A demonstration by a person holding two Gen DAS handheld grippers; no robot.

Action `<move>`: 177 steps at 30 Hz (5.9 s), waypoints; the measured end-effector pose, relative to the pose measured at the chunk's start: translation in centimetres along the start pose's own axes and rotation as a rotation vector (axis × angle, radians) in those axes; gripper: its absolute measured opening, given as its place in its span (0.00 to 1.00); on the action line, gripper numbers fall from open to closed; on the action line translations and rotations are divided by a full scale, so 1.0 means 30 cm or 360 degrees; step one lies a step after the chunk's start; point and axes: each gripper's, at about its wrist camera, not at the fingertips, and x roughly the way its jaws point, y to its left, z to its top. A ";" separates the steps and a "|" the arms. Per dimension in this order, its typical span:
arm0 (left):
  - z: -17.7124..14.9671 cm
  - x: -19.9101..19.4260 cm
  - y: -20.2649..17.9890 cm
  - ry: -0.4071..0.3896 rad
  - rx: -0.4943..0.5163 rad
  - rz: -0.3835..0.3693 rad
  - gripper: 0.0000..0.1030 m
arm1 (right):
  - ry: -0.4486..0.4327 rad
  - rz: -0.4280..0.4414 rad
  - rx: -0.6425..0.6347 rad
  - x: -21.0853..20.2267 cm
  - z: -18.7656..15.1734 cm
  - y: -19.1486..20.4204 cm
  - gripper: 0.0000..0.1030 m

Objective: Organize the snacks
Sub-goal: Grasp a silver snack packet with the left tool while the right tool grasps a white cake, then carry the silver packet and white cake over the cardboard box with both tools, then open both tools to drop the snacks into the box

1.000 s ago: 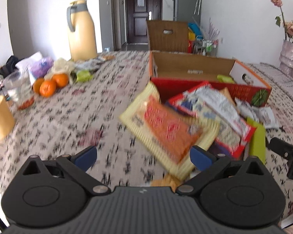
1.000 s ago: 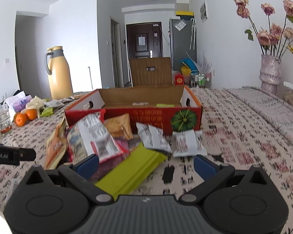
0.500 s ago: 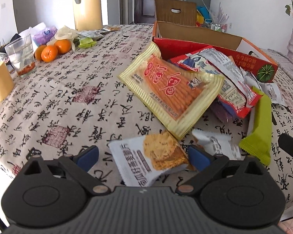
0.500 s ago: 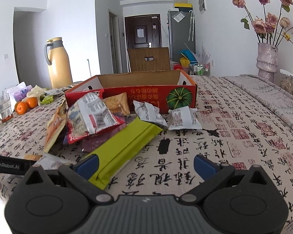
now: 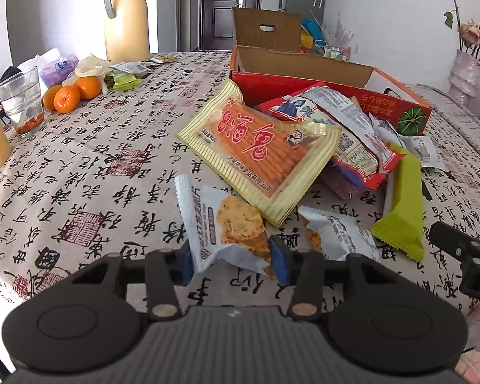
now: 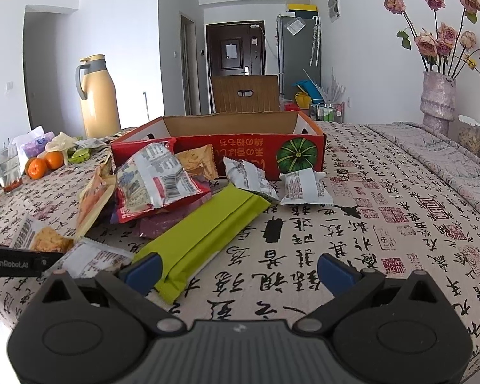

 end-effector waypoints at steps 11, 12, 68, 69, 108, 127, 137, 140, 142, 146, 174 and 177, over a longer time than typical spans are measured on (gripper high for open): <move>-0.014 -0.051 0.042 -0.0073 0.0017 -0.0076 0.17 | -0.0033 -0.0013 -0.0046 -0.030 0.001 0.046 1.00; -0.017 -0.056 0.045 -0.0086 0.0023 -0.0079 0.17 | -0.0037 -0.0012 -0.0052 -0.034 0.002 0.052 1.00; 0.007 -0.173 0.182 -0.0400 0.0113 -0.0312 0.16 | 0.0029 0.0214 -0.0094 -0.022 0.043 0.377 0.39; 0.014 -0.177 0.177 -0.0406 0.0113 -0.0312 0.16 | 0.0017 0.0218 -0.0092 -0.027 0.049 0.372 0.39; 0.571 0.094 -0.121 -0.0486 0.0175 -0.0270 0.16 | -0.0224 0.0104 0.0033 0.318 0.494 0.012 0.39; 0.675 0.397 -0.170 -0.0322 0.0095 -0.0191 0.16 | -0.0148 0.0112 0.0048 0.619 0.552 -0.079 0.39; 0.660 0.406 -0.153 -0.0313 0.0068 -0.0214 0.28 | -0.0096 0.0104 0.0090 0.634 0.524 -0.100 0.41; 0.657 0.407 -0.155 -0.0338 0.0058 -0.0175 0.66 | -0.0118 0.0089 0.0107 0.624 0.523 -0.107 0.60; 0.655 0.400 -0.155 -0.0368 0.0053 -0.0153 0.76 | -0.0140 0.0076 0.0119 0.616 0.524 -0.113 0.77; 0.653 0.385 -0.144 -0.0430 0.0009 -0.0128 1.00 | -0.0168 0.0055 0.0143 0.609 0.524 -0.125 0.98; 0.675 0.282 -0.117 -0.0461 -0.0062 -0.0147 1.00 | -0.0252 0.0007 0.0101 0.506 0.550 -0.104 1.00; 0.665 0.245 -0.109 -0.0480 -0.0066 -0.0149 1.00 | -0.0256 0.0007 0.0099 0.472 0.542 -0.096 1.00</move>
